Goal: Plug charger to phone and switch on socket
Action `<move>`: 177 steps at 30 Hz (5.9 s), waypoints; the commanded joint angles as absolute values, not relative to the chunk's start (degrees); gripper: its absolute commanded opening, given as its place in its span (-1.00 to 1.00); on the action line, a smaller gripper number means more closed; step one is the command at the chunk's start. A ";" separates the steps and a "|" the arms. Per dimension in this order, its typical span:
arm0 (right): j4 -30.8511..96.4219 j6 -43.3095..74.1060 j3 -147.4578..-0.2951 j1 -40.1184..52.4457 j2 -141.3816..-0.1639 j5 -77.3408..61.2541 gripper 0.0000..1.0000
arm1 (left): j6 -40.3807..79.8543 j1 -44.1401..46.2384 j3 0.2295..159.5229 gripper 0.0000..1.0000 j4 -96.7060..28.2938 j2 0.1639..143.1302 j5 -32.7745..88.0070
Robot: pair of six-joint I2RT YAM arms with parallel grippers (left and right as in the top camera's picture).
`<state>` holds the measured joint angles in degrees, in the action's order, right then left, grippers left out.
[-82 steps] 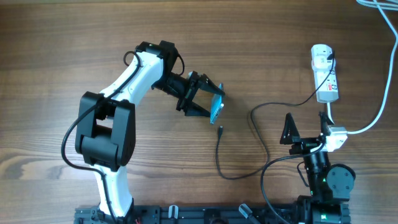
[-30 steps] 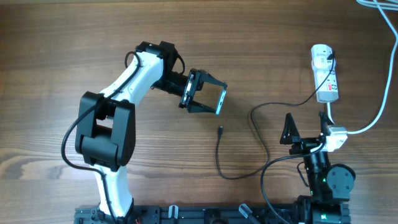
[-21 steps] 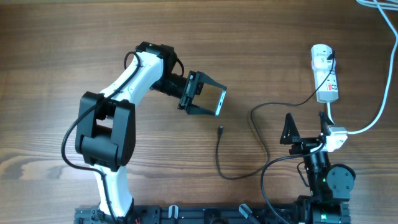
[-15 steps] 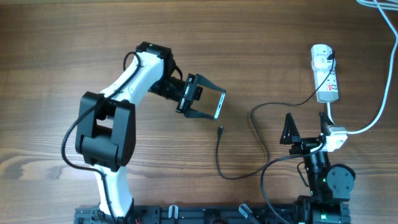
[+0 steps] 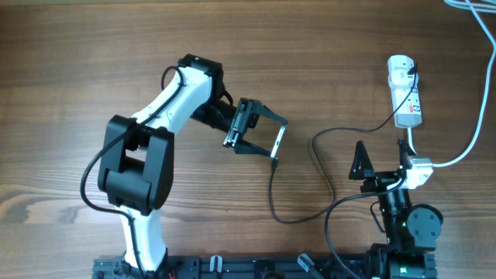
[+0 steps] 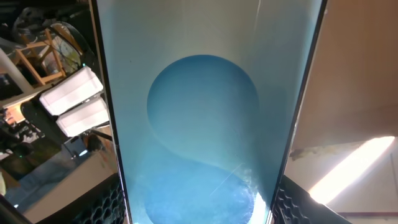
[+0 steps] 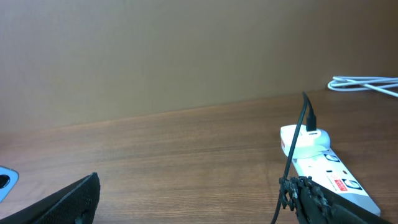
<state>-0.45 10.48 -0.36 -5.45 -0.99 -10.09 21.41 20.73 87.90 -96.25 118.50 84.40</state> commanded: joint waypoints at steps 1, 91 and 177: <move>-0.78 11.00 -0.30 -5.58 -0.43 -10.39 0.99 | 19.92 21.15 87.99 -0.85 -96.62 116.53 87.46; -0.78 11.00 -0.30 -5.58 -0.43 -10.39 0.99 | 19.77 20.99 87.99 -0.92 -66.92 116.57 60.71; 9.28 33.21 -55.48 26.06 -101.03 -42.41 0.30 | 12.14 18.26 87.99 -0.92 -56.53 116.57 40.95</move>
<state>11.25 32.84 -55.57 25.85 -100.51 -41.25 14.39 18.48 87.68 -56.51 118.28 38.39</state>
